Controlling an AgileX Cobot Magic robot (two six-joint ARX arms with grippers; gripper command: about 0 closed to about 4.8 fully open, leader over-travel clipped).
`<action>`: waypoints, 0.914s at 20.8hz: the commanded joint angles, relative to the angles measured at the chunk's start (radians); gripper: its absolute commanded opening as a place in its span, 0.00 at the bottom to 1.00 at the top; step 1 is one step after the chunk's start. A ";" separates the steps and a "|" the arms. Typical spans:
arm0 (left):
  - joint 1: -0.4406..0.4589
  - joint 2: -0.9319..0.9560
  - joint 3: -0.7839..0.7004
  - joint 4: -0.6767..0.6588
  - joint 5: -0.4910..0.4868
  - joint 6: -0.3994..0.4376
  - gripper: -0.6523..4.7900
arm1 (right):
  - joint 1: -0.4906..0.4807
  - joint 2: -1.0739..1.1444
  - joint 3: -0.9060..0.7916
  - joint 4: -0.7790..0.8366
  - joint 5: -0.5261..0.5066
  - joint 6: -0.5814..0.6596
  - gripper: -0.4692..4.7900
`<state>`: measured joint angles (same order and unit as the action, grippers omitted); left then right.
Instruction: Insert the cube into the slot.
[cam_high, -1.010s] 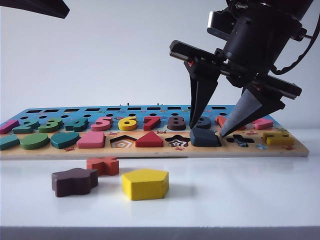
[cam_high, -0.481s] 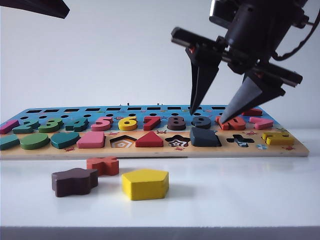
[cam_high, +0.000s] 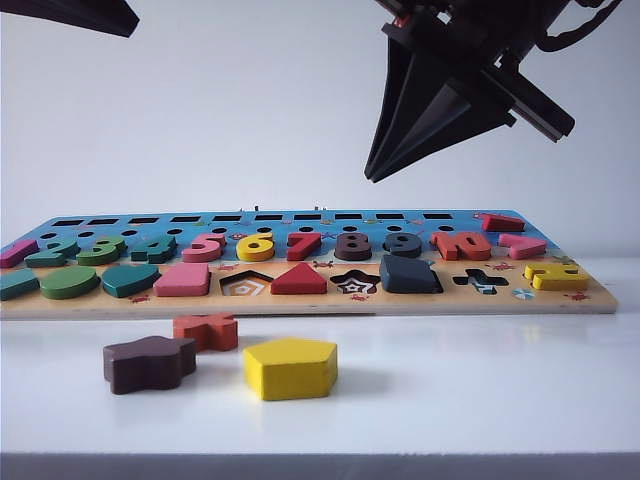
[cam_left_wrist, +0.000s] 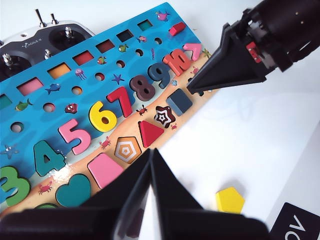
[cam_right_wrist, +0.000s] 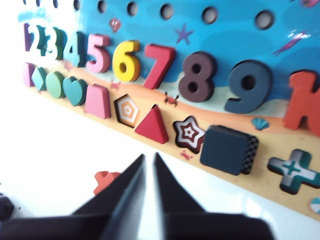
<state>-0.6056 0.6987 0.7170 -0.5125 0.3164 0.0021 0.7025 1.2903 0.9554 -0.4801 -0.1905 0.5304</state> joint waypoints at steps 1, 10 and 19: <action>-0.001 0.000 0.003 0.017 0.006 -0.003 0.15 | 0.001 0.013 0.003 0.015 -0.009 -0.003 0.08; -0.001 0.000 0.003 0.018 0.006 -0.003 0.15 | 0.002 0.094 0.003 0.032 0.011 0.016 0.07; -0.001 0.000 0.001 0.018 0.006 -0.003 0.15 | 0.002 0.138 0.003 0.039 0.058 0.016 0.07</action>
<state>-0.6056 0.6987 0.7170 -0.5125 0.3164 0.0021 0.7025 1.4296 0.9550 -0.4553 -0.1444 0.5438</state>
